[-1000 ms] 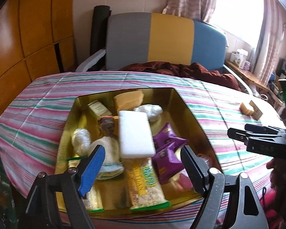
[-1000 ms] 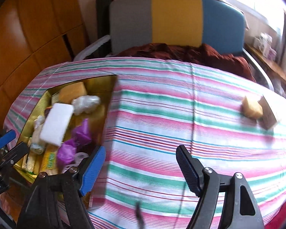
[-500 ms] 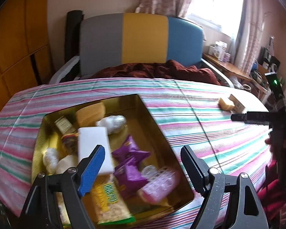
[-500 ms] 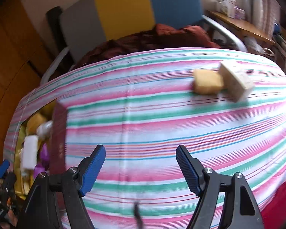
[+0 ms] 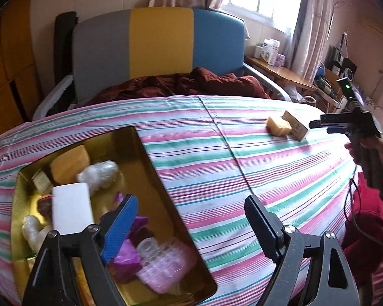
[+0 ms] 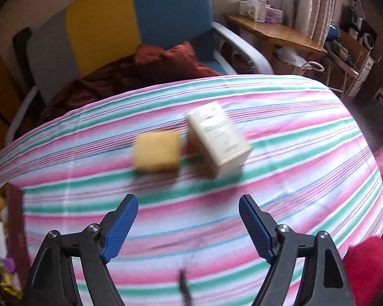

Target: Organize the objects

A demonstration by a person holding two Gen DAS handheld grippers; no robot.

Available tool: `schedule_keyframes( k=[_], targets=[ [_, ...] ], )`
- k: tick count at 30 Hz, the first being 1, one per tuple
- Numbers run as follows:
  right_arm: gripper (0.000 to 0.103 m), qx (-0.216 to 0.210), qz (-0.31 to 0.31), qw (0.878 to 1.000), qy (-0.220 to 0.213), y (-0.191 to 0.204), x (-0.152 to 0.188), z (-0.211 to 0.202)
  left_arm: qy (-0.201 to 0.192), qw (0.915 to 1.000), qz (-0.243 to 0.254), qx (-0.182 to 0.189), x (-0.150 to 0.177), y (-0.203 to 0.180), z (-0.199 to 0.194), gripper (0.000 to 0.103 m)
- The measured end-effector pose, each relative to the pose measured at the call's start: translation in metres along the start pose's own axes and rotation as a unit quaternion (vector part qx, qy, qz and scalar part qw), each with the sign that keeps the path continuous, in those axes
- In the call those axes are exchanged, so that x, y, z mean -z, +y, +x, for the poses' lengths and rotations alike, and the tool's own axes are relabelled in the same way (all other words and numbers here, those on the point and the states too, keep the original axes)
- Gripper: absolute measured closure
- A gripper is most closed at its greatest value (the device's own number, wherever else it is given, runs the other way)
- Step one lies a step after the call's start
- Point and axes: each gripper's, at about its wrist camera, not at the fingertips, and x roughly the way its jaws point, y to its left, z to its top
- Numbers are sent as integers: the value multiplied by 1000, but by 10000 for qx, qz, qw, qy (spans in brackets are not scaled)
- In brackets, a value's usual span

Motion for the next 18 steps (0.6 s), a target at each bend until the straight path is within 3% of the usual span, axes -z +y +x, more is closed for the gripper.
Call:
schedule_keyframes(
  k=[5, 15, 17, 18],
  targets=[
    [20, 243, -251, 9994, -22, -14, -27, 29, 141, 9999, 44, 80, -4, -10, 15, 17],
    [21, 402, -527, 9972, 360, -10, -57, 93, 401, 9989, 137, 207, -12, -26, 42, 17],
    [34, 322, -459, 9974, 455, -13, -58, 101, 433, 9986, 164, 239, -15, -30, 47, 17],
    [49, 168, -411, 9979, 465, -14, -57, 101, 448, 9985, 180, 255, -16, -32, 49, 17]
  ],
)
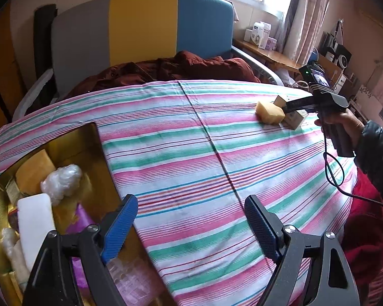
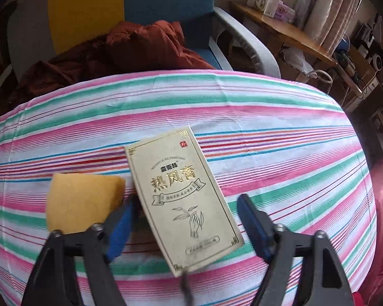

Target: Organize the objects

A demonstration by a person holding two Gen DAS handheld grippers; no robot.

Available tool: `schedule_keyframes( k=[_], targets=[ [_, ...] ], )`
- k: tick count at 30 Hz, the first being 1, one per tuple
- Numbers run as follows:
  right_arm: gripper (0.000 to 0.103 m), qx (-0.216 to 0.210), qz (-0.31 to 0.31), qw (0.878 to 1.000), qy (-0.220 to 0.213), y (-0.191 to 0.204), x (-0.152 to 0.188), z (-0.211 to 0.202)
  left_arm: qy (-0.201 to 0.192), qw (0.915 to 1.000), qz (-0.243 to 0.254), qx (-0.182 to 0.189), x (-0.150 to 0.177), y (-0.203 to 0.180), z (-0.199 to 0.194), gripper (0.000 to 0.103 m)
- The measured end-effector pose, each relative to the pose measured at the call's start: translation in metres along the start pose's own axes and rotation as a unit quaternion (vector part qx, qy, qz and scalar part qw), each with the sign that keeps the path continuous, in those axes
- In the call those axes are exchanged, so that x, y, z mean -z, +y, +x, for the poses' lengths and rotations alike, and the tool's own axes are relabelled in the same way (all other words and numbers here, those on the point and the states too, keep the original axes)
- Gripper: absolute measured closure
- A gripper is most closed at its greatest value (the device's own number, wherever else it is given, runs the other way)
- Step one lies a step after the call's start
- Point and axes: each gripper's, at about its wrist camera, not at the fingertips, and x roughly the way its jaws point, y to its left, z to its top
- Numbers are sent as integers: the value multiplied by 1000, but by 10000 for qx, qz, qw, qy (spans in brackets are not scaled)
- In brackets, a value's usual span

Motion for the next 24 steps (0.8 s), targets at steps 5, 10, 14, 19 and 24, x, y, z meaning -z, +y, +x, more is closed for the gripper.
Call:
schedule_keyframes(
  k=[5, 10, 14, 19, 24],
  targets=[
    [52, 49, -167, 9998, 38, 3, 22, -19, 56, 9999, 106, 88, -10, -10, 12, 17],
    [52, 172, 125, 9996, 192, -16, 62, -34, 174, 9994, 213, 204, -26, -27, 32, 17],
    [52, 176, 452, 9986, 196, -32, 73, -33, 306, 9986, 308, 316, -43, -47, 53, 17],
    [51, 351, 343, 9985, 253, -29, 72, -30, 491, 9969, 381, 485, -70, -79, 88, 17],
    [51, 295, 362, 9981, 393, -29, 72, -26, 805, 9930, 304, 806, -108, -109, 129, 14]
  ],
)
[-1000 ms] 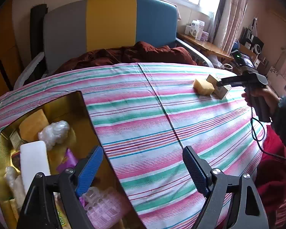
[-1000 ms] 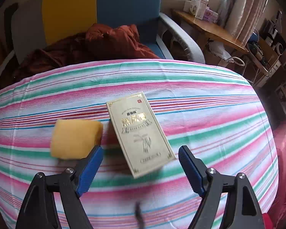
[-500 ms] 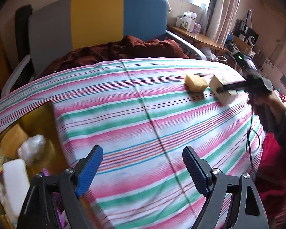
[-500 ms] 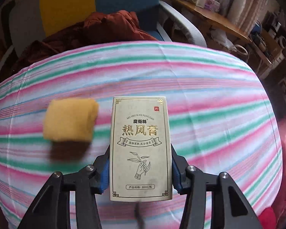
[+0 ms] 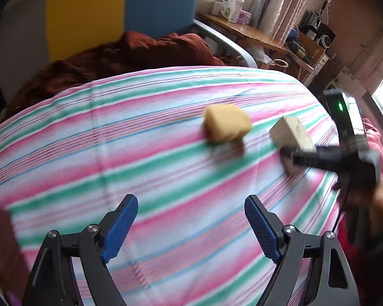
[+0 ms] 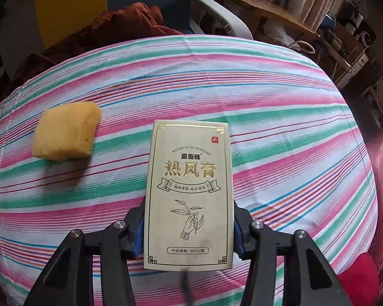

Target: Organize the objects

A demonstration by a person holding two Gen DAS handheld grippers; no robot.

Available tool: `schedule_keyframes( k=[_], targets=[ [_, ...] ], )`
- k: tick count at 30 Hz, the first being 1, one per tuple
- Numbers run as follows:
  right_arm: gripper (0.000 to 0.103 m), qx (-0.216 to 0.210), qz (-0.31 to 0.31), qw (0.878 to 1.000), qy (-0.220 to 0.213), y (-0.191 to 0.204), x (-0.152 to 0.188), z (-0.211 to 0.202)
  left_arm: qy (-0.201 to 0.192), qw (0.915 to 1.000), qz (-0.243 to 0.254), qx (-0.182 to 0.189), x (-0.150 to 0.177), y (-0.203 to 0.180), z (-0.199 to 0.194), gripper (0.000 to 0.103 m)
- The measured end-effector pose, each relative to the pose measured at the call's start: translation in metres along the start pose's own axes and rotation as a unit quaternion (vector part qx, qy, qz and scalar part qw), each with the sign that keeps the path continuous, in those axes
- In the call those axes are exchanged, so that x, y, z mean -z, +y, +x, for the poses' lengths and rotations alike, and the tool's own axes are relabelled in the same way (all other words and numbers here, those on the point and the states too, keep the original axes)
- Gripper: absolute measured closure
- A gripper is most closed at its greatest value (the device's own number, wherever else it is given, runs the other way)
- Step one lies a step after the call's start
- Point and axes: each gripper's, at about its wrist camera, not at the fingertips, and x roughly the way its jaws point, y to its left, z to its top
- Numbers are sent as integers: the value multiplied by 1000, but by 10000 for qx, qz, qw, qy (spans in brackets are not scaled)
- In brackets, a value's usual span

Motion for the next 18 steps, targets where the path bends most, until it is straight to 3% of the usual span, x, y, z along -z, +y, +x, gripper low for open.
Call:
schedule_keyframes(
  k=[8, 10, 14, 18],
  targets=[
    [47, 3, 13, 9999, 141, 0, -2, 1, -23, 9999, 148, -1, -58, -33, 41, 1],
    [40, 5, 154, 9998, 139, -7, -2, -1, 45, 9998, 193, -20, -70, -42, 55, 1],
    [39, -76, 420, 9991, 78, -21, -5, -4, 116, 9997, 220, -71, -87, -56, 78, 0],
    [38, -37, 573, 9983, 93, -26, -4, -3, 212, 9987, 284, -367, -97, -61, 107, 0]
  ],
)
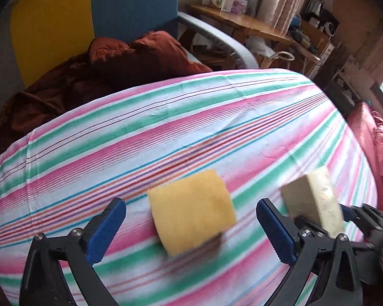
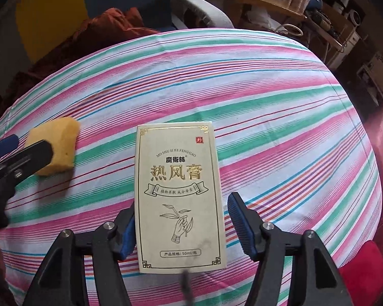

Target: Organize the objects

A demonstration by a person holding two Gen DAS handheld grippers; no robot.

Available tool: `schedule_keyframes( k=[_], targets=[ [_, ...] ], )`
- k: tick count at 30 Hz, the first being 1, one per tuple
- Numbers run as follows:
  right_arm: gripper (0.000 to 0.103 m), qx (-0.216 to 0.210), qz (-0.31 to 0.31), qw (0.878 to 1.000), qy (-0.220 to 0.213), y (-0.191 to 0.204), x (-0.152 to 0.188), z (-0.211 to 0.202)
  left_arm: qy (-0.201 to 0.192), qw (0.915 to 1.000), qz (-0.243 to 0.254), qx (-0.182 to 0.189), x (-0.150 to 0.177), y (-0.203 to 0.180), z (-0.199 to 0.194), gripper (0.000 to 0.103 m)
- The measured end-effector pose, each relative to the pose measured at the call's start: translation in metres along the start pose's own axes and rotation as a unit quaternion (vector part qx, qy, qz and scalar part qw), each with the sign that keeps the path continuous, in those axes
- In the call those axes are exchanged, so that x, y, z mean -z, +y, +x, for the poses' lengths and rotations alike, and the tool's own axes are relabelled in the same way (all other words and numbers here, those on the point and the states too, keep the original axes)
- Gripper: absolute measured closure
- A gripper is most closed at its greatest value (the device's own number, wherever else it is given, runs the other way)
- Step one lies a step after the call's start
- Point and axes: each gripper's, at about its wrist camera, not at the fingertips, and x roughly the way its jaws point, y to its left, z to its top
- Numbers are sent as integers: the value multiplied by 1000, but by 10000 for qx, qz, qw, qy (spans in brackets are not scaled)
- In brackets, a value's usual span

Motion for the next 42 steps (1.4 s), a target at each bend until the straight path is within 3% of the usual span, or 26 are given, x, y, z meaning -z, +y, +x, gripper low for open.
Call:
schedule_keyframes(
  k=[3, 5, 7, 8, 10, 12, 15, 18, 22, 26, 30, 42],
  targets=[
    [38, -14, 48, 10000, 12, -2, -2, 1, 200, 9991, -164, -330, -1, 8, 22, 9],
    [38, -21, 4, 10000, 27, 0, -2, 2, 221, 9992, -320, -77, 1, 16, 26, 12],
    [38, -65, -98, 9999, 24, 5, -3, 3, 153, 9998, -127, 78, 4, 13, 20, 26],
    [38, -82, -152, 9998, 18, 7, -3, 3, 103, 9998, -53, 188, 7, 12, 15, 39],
    [41, -126, -307, 9994, 29, 14, -3, 5, -2, 9998, 34, 208, 15, 11, 5, 41],
    [50, -147, -484, 9987, 9, 22, -3, 6, -102, 9996, 116, 222, 27, 13, -3, 43],
    [51, -412, -663, 9969, -74, 31, -3, 3, -94, 9995, -21, 307, 53, 25, -22, 43],
    [51, -948, -980, 9905, -182, 45, 3, -5, -118, 9988, -264, 391, 95, 46, -49, 43],
    [51, -1449, -1628, 9759, -119, 76, 20, -11, -280, 9977, -581, 218, 144, 72, -82, 43],
    [51, -1553, -2064, 9660, -88, 101, 37, -14, -481, 9954, -830, -19, 174, 93, -105, 43],
    [51, -1436, -2276, 9630, -117, 103, 22, 6, -387, 9955, -867, -56, 177, 100, -93, 42],
    [49, -1569, -2137, 9642, -72, 104, 18, 4, -401, 9972, -599, -185, 166, 93, -78, 35]
  ],
)
